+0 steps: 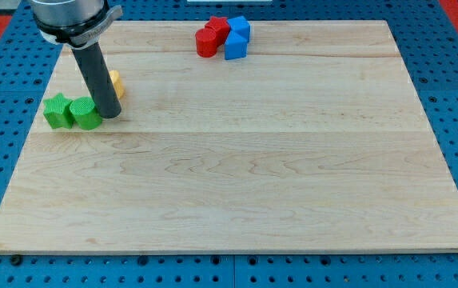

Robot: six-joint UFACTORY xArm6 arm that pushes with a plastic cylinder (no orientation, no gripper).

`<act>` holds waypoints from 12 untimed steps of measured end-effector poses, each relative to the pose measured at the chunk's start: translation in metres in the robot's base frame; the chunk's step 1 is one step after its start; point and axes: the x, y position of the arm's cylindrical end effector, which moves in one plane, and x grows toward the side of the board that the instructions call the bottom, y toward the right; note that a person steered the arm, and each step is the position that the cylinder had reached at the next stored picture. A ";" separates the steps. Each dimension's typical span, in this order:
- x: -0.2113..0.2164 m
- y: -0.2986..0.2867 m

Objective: Push the yellow hexagon to the center left

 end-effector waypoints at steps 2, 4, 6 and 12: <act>-0.007 0.051; -0.065 0.052; -0.094 0.048; -0.065 -0.039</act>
